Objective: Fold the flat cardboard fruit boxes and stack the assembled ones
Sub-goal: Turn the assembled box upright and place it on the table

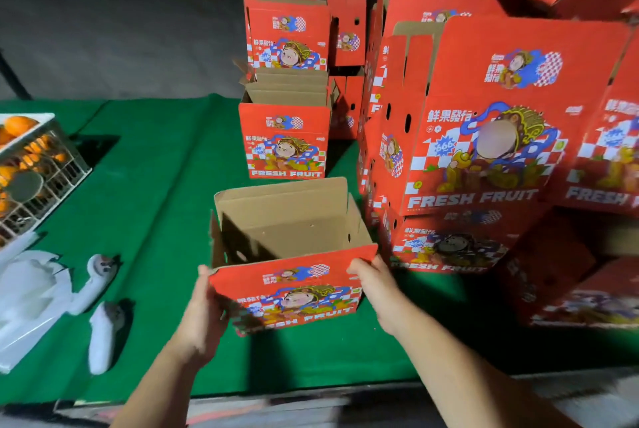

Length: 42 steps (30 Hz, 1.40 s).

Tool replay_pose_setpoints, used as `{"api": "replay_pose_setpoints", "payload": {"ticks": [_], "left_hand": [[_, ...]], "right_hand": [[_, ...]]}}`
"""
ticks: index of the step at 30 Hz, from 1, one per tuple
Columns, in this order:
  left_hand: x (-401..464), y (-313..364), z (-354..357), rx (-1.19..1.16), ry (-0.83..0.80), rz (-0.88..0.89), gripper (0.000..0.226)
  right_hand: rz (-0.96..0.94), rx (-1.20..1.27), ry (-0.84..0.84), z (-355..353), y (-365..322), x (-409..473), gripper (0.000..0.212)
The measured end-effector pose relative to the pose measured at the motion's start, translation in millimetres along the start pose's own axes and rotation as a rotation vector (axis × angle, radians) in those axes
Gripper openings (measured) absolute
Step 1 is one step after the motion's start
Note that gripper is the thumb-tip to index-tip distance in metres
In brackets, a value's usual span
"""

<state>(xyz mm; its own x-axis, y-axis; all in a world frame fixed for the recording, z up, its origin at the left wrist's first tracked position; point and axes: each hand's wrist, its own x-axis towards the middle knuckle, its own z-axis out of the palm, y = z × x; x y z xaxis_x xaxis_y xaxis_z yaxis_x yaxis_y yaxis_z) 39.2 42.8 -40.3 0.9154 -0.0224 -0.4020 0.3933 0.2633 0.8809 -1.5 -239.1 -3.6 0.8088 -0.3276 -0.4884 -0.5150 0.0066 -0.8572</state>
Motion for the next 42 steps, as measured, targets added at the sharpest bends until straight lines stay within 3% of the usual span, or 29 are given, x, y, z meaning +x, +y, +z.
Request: {"api": "replay_pose_setpoints", "payload": {"ticks": [2, 4, 6, 8, 9, 11, 14, 18, 21, 23, 25, 28, 30, 32, 34, 37, 39, 42], "left_hand": [[-4, -4, 11, 0.027, 0.008, 0.038, 0.062], [-2, 5, 18, -0.085, 0.023, 0.136, 0.059], [1, 20, 26, -0.132, -0.052, 0.281, 0.064], [-1, 34, 43, -0.03, -0.097, 0.341, 0.058], [-1, 40, 49, 0.011, -0.105, 0.325, 0.054], [8, 48, 49, 0.014, -0.117, 0.258, 0.053], [25, 63, 32, 0.114, -0.074, 0.079, 0.055], [37, 86, 29, 0.426, -0.039, -0.134, 0.057], [36, 93, 24, 0.508, -0.086, -0.147, 0.076], [39, 88, 13, 0.544, -0.139, -0.154, 0.067], [40, 85, 2, 0.499, -0.081, -0.192, 0.044], [46, 81, -6, 0.523, 0.144, -0.068, 0.042], [46, 80, -1, 0.917, 0.386, 0.102, 0.07], [35, 77, 12, 1.363, 0.654, 0.404, 0.091], [29, 73, 35, 1.527, 0.557, 0.63, 0.084], [37, 55, 59, 1.517, 0.398, 0.547, 0.079], [44, 58, 57, 1.377, 0.443, 0.529, 0.068], [51, 74, 32, 1.054, 0.434, 0.483, 0.051]], "right_hand": [[-0.031, 0.031, 0.03, 2, 5, -3, 0.066], [-0.243, 0.054, 0.091, 5, 4, -12, 0.079], [-0.617, -0.105, 0.221, 8, 1, -21, 0.078], [-0.93, -0.503, 0.351, 13, -5, -22, 0.063], [-0.99, -0.711, 0.382, 16, -10, -22, 0.052], [-0.973, -0.991, 0.406, 21, -24, -23, 0.037], [-0.891, -1.147, 0.353, 26, -50, -25, 0.038], [-0.738, -1.278, -0.015, 10, -85, -16, 0.05], [-0.682, -1.324, -0.188, 6, -99, -20, 0.039], [-0.732, -1.351, -0.161, 5, -86, -29, 0.033], [-0.777, -1.334, -0.159, 3, -62, -42, 0.033], [-0.703, -1.308, -0.27, -9, -32, -46, 0.052], [-0.592, -1.166, -0.356, -17, -32, -31, 0.068], [-0.57, -1.065, -0.368, -16, -32, -9, 0.081], [-0.577, -1.164, -0.425, -4, -28, 7, 0.093], [-0.474, -1.284, -0.442, 5, -17, 21, 0.126], [-0.403, -1.246, -0.455, 3, -25, 27, 0.129], [-0.175, -1.171, -0.478, -1, -58, 32, 0.118]]}}
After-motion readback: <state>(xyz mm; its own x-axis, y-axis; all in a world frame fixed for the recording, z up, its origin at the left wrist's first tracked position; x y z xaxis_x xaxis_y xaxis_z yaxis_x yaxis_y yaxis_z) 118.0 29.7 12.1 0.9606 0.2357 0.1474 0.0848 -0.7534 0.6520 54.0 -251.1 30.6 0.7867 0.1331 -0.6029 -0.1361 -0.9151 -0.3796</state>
